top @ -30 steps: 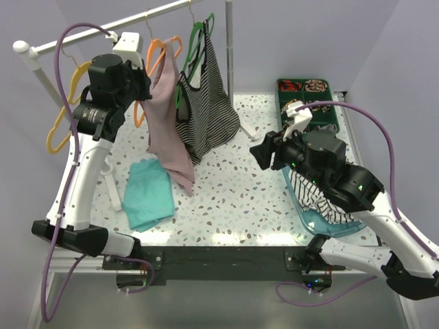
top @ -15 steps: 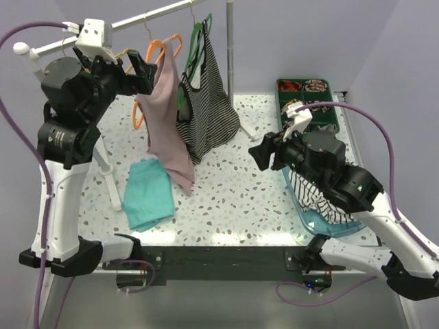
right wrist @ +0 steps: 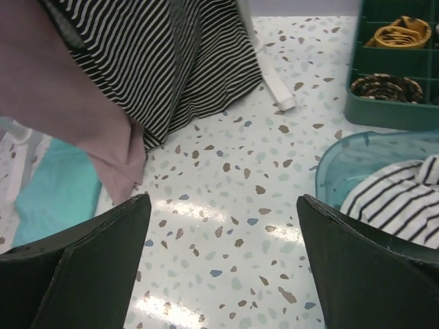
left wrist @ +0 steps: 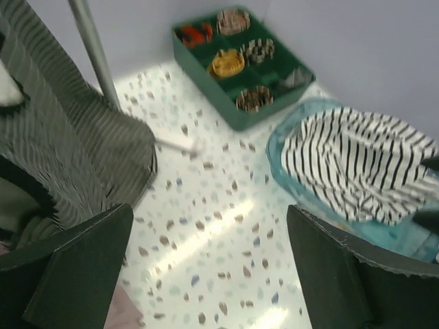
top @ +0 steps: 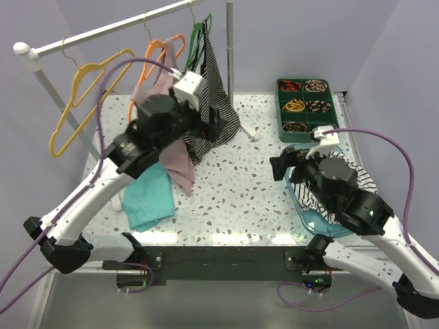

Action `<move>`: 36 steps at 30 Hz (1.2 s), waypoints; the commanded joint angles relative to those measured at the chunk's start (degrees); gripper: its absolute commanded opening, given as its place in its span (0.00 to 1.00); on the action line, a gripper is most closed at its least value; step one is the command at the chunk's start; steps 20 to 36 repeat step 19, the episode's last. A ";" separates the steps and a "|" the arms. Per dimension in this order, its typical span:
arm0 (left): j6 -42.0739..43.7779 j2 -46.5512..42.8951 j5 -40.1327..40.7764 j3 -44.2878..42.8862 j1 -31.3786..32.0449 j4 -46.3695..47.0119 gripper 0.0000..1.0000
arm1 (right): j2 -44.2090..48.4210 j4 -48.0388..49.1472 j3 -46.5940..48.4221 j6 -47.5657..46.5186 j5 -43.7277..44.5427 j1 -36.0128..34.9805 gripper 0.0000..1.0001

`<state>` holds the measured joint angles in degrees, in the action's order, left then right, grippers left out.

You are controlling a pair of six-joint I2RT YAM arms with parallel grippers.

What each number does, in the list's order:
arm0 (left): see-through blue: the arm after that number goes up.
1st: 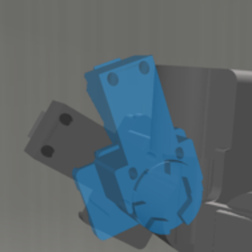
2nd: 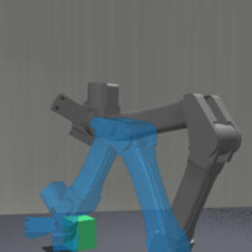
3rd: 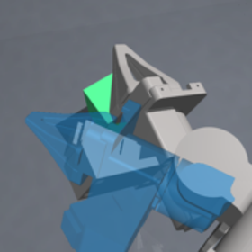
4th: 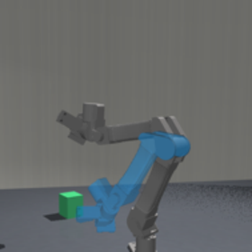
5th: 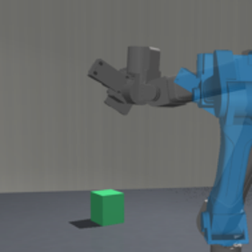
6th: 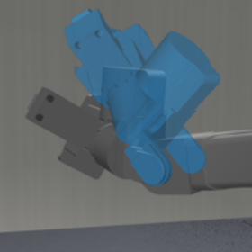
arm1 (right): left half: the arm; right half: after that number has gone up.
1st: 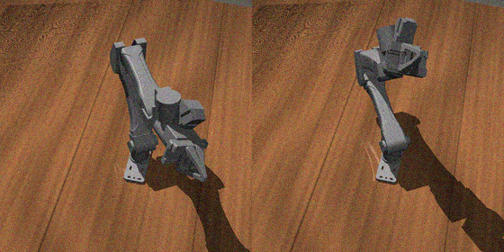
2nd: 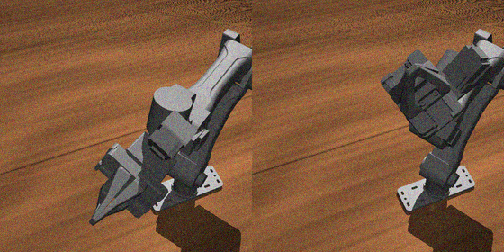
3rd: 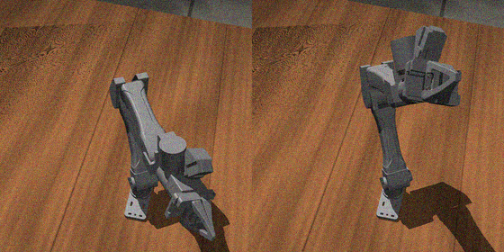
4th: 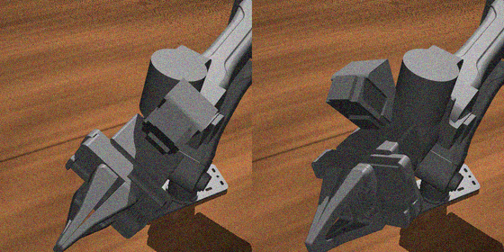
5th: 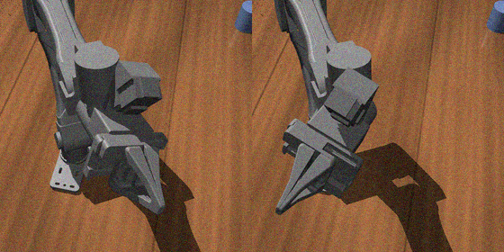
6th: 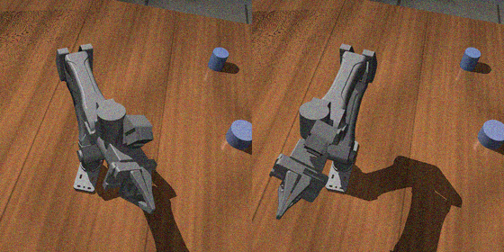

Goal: Place the tank top on the hanger

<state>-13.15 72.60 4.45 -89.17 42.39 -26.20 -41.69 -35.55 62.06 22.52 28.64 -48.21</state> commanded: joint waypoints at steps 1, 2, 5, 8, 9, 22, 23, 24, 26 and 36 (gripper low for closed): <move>-4.42 -2.90 7.14 13.38 6.29 9.12 1.00 | 6.44 0.04 -5.10 6.38 8.96 0.13 0.95; -5.21 -3.86 7.41 16.10 7.87 10.36 1.00 | 7.49 0.04 -7.20 7.00 9.41 0.13 0.96; -9.26 -5.62 8.73 26.04 10.16 14.67 1.00 | 10.05 0.04 -10.63 8.76 9.24 0.13 0.99; -12.95 -7.11 9.70 35.09 11.04 18.01 1.00 | 9.70 -0.66 -12.92 10.69 8.27 0.13 0.99; -14.96 -7.47 9.62 38.68 11.05 18.63 1.00 | 9.18 -0.83 -13.37 11.13 8.01 0.04 0.99; -17.61 -11.69 9.35 45.92 11.22 17.86 1.00 | 5.75 2.94 -19.17 12.19 5.72 0.13 0.99; -17.61 -11.69 9.35 45.92 11.22 17.86 1.00 | 5.75 2.94 -19.17 12.19 5.72 0.13 0.99; -17.61 -11.69 9.35 45.92 11.22 17.86 1.00 | 5.75 2.94 -19.17 12.19 5.72 0.13 0.99; -17.61 -11.69 9.35 45.92 11.22 17.86 1.00 | 5.75 2.94 -19.17 12.19 5.72 0.13 0.99; -17.61 -11.69 9.35 45.92 11.22 17.86 1.00 | 5.75 2.94 -19.17 12.19 5.72 0.13 0.99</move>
